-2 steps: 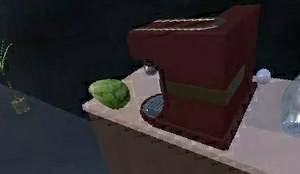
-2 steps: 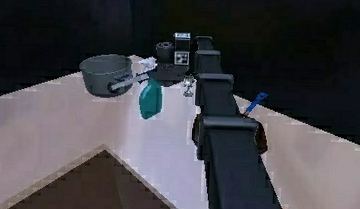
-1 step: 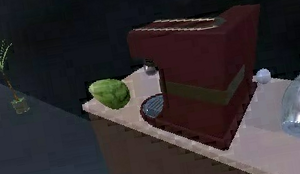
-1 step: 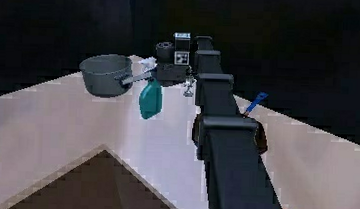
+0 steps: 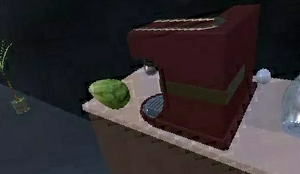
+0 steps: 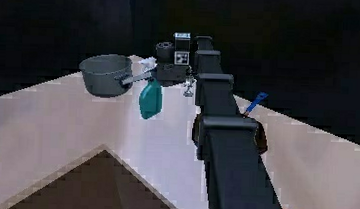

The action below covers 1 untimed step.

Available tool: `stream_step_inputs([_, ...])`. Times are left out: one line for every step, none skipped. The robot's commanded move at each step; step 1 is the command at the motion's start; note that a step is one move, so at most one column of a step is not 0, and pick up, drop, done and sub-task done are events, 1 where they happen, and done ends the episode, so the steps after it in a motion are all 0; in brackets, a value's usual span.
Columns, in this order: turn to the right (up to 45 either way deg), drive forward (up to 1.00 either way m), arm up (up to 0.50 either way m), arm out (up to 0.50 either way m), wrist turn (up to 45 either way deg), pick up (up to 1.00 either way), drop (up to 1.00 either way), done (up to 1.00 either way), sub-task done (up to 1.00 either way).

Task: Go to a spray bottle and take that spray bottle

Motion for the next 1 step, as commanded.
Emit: stream_step_inputs([0.0,0.00,0.00,0.00,0.0,0.00,0.00,1.00,0.00])
